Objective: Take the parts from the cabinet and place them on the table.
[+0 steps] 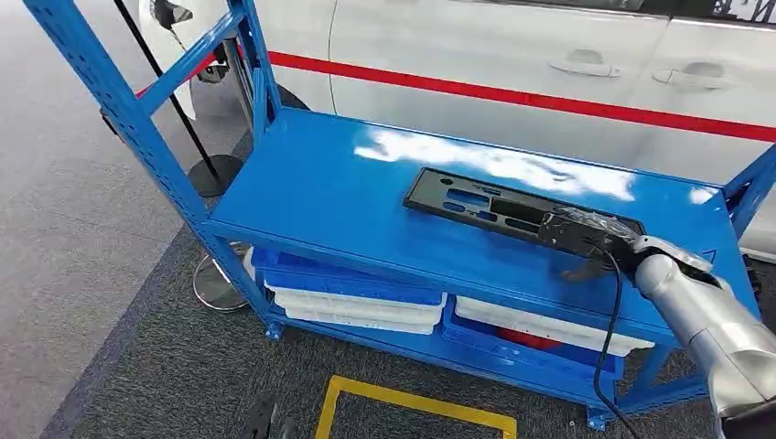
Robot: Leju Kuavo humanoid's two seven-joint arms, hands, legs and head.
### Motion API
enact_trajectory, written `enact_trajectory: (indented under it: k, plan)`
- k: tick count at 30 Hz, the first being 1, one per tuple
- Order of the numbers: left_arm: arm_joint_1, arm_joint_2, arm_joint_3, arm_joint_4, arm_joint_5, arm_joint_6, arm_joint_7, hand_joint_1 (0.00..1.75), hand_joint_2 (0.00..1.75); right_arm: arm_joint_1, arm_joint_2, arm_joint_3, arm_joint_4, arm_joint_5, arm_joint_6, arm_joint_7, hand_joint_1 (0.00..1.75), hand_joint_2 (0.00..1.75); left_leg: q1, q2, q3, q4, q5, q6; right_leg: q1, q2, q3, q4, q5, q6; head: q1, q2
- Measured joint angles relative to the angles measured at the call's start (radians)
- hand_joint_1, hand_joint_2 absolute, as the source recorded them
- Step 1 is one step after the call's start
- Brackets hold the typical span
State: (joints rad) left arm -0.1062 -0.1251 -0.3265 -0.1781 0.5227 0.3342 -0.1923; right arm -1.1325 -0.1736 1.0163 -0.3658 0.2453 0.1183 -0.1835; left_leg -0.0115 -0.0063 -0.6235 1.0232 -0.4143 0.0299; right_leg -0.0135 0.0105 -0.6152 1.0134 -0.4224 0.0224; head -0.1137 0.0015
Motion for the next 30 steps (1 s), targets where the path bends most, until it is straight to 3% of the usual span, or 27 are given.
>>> enact_trajectory:
  k: [12,13,14,15,30]
  plan:
    - [-0.008,0.000,0.002,0.000,0.004,-0.003,-0.009,0.00,1.75,0.001,0.000,0.008,0.000,0.005,-0.008,-0.006,0.00,1.75,0.000,0.000,0.000,0.000,0.000,0.000,0.000,0.000,0.000,0.000,0.000,0.000,0.000,0.000]
    - [-0.008,0.000,0.002,0.000,0.004,-0.003,-0.009,0.00,1.75,0.001,0.000,0.008,0.000,0.006,-0.010,-0.008,0.17,1.75,0.000,0.000,0.000,0.000,0.000,0.000,0.000,0.000,0.000,0.000,0.000,0.000,0.000,0.000]
    - [-0.008,0.000,0.002,0.000,0.004,-0.003,-0.009,0.00,1.75,0.001,0.000,0.008,0.000,0.006,-0.012,-0.010,0.17,1.75,0.000,0.000,0.000,0.000,0.000,0.000,0.000,0.000,0.000,0.000,0.000,0.000,0.000,0.000]
    - [-0.008,0.000,0.002,0.000,0.005,-0.003,-0.009,0.00,1.75,0.001,0.000,0.009,0.000,0.007,-0.013,-0.011,1.69,1.75,0.000,0.000,0.000,0.000,0.000,0.000,0.000,0.000,0.000,0.000,0.000,0.000,0.000,0.000]
    - [-0.007,0.000,0.023,0.000,0.021,-0.006,-0.005,0.00,1.75,0.000,0.004,0.017,0.000,0.011,-0.054,-0.018,1.75,1.75,0.000,0.000,0.000,0.000,0.000,0.000,0.000,-0.001,0.000,0.000,0.000,0.000,0.000,0.000]
